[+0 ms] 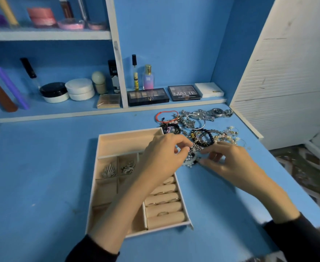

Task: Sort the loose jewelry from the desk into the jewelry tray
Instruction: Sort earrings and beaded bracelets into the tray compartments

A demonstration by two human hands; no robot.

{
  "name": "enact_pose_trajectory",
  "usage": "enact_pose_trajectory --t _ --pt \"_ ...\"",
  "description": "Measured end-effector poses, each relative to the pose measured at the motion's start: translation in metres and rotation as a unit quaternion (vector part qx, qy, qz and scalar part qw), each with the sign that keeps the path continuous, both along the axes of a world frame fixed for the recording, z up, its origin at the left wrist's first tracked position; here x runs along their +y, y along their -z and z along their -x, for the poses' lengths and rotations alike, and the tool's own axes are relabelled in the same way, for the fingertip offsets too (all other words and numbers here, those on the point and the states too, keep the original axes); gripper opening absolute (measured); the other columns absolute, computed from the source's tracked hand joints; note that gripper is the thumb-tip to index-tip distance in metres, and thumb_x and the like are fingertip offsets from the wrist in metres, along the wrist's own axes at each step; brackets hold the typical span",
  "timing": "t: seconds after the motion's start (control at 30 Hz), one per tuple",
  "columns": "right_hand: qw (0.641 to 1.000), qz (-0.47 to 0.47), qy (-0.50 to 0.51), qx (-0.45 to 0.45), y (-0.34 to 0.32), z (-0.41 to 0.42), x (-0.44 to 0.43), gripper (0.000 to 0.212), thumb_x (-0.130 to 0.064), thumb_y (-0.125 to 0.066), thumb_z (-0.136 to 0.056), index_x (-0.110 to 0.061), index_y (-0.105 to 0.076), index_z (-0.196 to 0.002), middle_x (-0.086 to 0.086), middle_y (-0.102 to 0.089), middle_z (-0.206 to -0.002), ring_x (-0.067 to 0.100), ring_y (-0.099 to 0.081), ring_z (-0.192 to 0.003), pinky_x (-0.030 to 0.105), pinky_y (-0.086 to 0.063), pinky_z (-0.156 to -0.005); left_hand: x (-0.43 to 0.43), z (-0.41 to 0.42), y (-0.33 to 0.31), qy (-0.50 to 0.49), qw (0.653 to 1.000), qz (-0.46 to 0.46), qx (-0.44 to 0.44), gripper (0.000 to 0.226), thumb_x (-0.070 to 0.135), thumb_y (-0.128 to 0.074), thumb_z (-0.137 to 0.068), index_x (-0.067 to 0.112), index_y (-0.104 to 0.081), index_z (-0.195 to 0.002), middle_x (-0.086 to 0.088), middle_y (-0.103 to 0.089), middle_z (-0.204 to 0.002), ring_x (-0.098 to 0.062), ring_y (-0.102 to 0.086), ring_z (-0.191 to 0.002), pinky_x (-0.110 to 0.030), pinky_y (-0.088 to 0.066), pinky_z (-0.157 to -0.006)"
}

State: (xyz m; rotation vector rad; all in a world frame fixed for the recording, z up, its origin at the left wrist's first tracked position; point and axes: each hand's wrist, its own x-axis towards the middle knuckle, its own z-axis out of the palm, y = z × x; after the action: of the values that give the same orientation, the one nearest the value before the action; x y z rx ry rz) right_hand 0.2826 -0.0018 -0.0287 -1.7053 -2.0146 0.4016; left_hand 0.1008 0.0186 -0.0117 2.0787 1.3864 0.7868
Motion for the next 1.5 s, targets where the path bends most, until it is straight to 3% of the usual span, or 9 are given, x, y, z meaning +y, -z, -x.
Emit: enact_pose_trajectory --t 0.23,0.43,0.7,0.87,0.97,1.07,1.17,1.3,1.5 --pt "0.998 -0.017 -0.008 -0.058 0.009 0.001 0.000 0.026 -0.030 -0.070 -0.079 -0.019 -0.070 -0.102 0.003 -0.057 -0.091 0.022 -0.054 -0.085 0.042 -0.048 -0.075 0.001 -0.002 -0.001 -0.001 1.000 -0.001 0.006 0.015 0.026 -0.057 -0.087 0.031 -0.070 -0.094 0.022 -0.061 -0.078 0.001 -0.056 -0.072 -0.018 -0.043 -0.065" --pt "0.990 -0.091 -0.022 -0.103 0.016 0.005 -0.003 0.010 -0.013 -0.066 -0.076 -0.010 -0.071 -0.084 0.004 -0.056 -0.072 0.023 -0.051 -0.070 0.033 -0.045 -0.056 -0.002 0.008 -0.010 0.010 0.999 0.004 0.031 0.014 0.028 -0.057 -0.087 0.033 -0.069 -0.092 0.022 -0.062 -0.079 0.001 -0.056 -0.072 -0.022 -0.047 -0.069" --pt "0.987 -0.051 0.072 0.134 0.014 0.003 0.005 0.010 -0.013 -0.061 -0.082 -0.018 -0.064 -0.073 0.002 -0.063 -0.065 0.013 -0.054 -0.060 0.020 -0.042 -0.058 0.005 0.014 -0.022 0.017 0.998 0.008 0.064 0.013 0.028 -0.058 -0.087 0.032 -0.070 -0.091 0.025 -0.059 -0.072 0.008 -0.054 -0.070 -0.001 -0.037 -0.059" --pt "0.933 -0.028 0.104 0.343 0.017 0.000 0.008 0.014 -0.021 -0.063 -0.086 -0.019 -0.066 -0.072 0.003 -0.065 -0.067 0.017 -0.055 -0.065 0.037 -0.047 -0.065 0.012 0.004 -0.023 0.032 0.996 0.005 0.085 0.014 0.026 -0.058 -0.088 0.029 -0.070 -0.093 0.015 -0.065 -0.083 -0.004 -0.058 -0.080 -0.020 -0.046 -0.073" --pt "0.898 -0.041 0.108 0.424 0.014 0.000 0.007 0.014 -0.016 -0.063 -0.086 -0.017 -0.065 -0.072 -0.001 -0.063 -0.065 0.016 -0.053 -0.066 0.034 -0.043 -0.065 0.021 -0.008 -0.016 0.040 0.992 -0.003 0.121 0.015 0.024 -0.057 -0.088 0.026 -0.069 -0.097 0.012 -0.066 -0.086 -0.006 -0.058 -0.081 -0.026 -0.048 -0.075" --pt "0.879 -0.054 0.112 0.459 0.012 0.001 0.006 0.012 -0.013 -0.062 -0.086 -0.014 -0.063 -0.074 0.002 -0.060 -0.066 0.018 -0.052 -0.067 0.029 -0.042 -0.062 0.032 -0.021 -0.009 0.042 0.985 -0.020 0.164 0.017 0.024 -0.057 -0.088 0.025 -0.069 -0.101 0.009 -0.069 -0.097 -0.008 -0.057 -0.084 -0.025 -0.045 -0.075" --pt "0.878 -0.057 0.110 0.463 0.012 0.001 0.007 0.012 -0.011 -0.062 -0.086 -0.014 -0.063 -0.074 0.004 -0.059 -0.067 0.019 -0.052 -0.067 0.029 -0.042 -0.062 0.037 -0.034 -0.003 0.045 0.979 -0.035 0.198 0.022 0.032 -0.059 -0.088 0.020 -0.066 -0.104 0.004 -0.067 -0.105 -0.013 -0.052 -0.097 -0.033 -0.041 -0.096" --pt "0.879 -0.061 0.110 0.459 0.014 0.000 0.008 0.012 -0.012 -0.062 -0.086 -0.014 -0.063 -0.074 0.006 -0.059 -0.068 0.020 -0.051 -0.067 0.030 -0.041 -0.062 0.040 -0.048 0.006 0.006 0.960 -0.041 0.276 0.038 0.048 -0.062 -0.081 0.014 -0.064 -0.097 -0.005 -0.063 -0.106 -0.026 -0.044 -0.116 -0.039 -0.039 -0.089" --pt "0.881 -0.062 0.109 0.456 0.015 -0.001 0.009 0.009 -0.013 -0.063 -0.085 -0.007 -0.064 -0.079 0.008 -0.060 -0.069 0.020 -0.051 -0.066 0.032 -0.042 -0.063 0.041 -0.052 0.008 0.006 0.970 -0.034 0.241 0.013 0.028 -0.063 -0.084 0.016 -0.065 -0.089 -0.002 -0.064 -0.099 -0.023 -0.048 -0.107 -0.038 -0.035 -0.091"
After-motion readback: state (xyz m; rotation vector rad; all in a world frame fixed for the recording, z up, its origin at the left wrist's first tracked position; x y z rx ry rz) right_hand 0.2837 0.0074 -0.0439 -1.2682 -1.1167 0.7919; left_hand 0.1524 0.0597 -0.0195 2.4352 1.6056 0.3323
